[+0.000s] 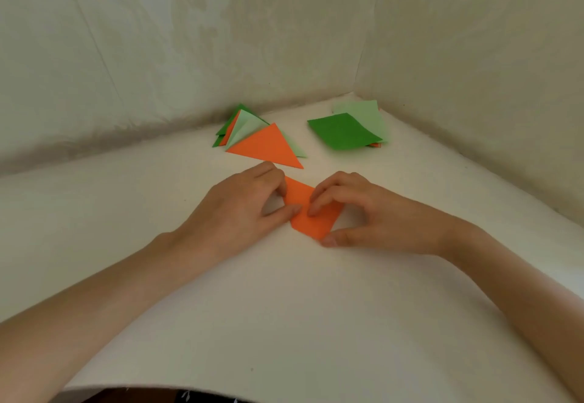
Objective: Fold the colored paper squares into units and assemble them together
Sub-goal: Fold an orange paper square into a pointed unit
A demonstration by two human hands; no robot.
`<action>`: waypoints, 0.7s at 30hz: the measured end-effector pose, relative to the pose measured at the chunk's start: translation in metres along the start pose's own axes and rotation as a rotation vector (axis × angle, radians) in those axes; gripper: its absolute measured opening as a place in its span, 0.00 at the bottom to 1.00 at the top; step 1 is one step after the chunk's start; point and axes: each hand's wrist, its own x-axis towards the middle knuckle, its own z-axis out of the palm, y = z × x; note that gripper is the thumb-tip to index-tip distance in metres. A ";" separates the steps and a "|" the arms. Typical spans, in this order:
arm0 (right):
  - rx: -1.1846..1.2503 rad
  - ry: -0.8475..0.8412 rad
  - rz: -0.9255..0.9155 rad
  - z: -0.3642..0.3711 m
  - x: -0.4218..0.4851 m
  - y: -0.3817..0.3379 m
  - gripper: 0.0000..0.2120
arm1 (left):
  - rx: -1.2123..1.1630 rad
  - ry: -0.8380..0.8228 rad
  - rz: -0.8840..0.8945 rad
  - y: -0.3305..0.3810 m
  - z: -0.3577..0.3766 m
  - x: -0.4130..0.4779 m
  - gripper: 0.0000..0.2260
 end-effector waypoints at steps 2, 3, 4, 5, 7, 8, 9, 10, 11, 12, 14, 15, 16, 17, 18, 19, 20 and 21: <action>0.020 0.063 -0.011 0.006 0.001 0.002 0.11 | -0.062 -0.002 -0.007 -0.003 0.001 0.001 0.14; -0.009 0.102 -0.046 0.009 0.002 0.002 0.09 | -0.087 -0.006 0.014 -0.004 0.000 0.003 0.13; -0.051 0.137 -0.094 0.011 0.002 0.001 0.08 | -0.106 -0.017 0.048 -0.005 0.000 0.003 0.13; -0.092 0.159 -0.146 0.012 0.003 0.001 0.07 | -0.124 -0.034 0.087 -0.005 -0.001 0.003 0.13; -0.147 0.184 -0.214 0.012 0.003 -0.001 0.09 | -0.163 -0.065 0.141 -0.005 -0.003 0.001 0.12; -0.167 0.201 -0.224 0.012 0.003 -0.001 0.11 | -0.183 -0.072 0.151 -0.004 -0.004 0.000 0.12; -0.189 0.216 -0.231 0.012 0.003 -0.001 0.12 | -0.199 -0.076 0.153 -0.004 -0.004 0.000 0.11; -0.210 0.231 -0.241 0.013 0.004 0.000 0.14 | -0.206 -0.077 0.148 -0.004 -0.004 0.000 0.11; -0.216 0.243 -0.251 0.015 0.004 0.000 0.14 | -0.211 -0.075 0.139 -0.004 -0.005 0.000 0.10; -0.198 0.253 -0.244 0.016 0.005 0.000 0.12 | -0.222 -0.077 0.125 -0.004 -0.005 0.001 0.08; -0.079 0.265 -0.145 0.019 0.006 -0.003 0.08 | -0.280 -0.109 0.091 -0.005 -0.007 0.001 0.07; 0.002 0.269 -0.072 0.020 0.006 -0.004 0.06 | -0.313 -0.134 0.084 -0.006 -0.009 0.001 0.07; 0.080 0.269 -0.004 0.021 0.006 -0.006 0.04 | -0.343 -0.161 0.080 -0.007 -0.011 0.001 0.07; 0.138 0.275 0.052 0.022 0.006 -0.008 0.03 | -0.374 -0.186 0.067 -0.007 -0.012 0.000 0.07; 0.168 0.289 0.095 0.022 0.007 -0.009 0.03 | -0.407 -0.209 0.045 -0.008 -0.013 0.000 0.05; 0.176 0.304 0.132 0.023 0.008 -0.010 0.04 | -0.434 -0.224 0.024 -0.008 -0.014 0.000 0.03; 0.171 0.317 0.166 0.024 0.009 -0.011 0.05 | -0.456 -0.231 0.009 -0.009 -0.014 0.001 0.03; 0.157 0.325 0.195 0.025 0.011 -0.012 0.06 | -0.471 -0.236 -0.002 -0.010 -0.013 0.002 0.03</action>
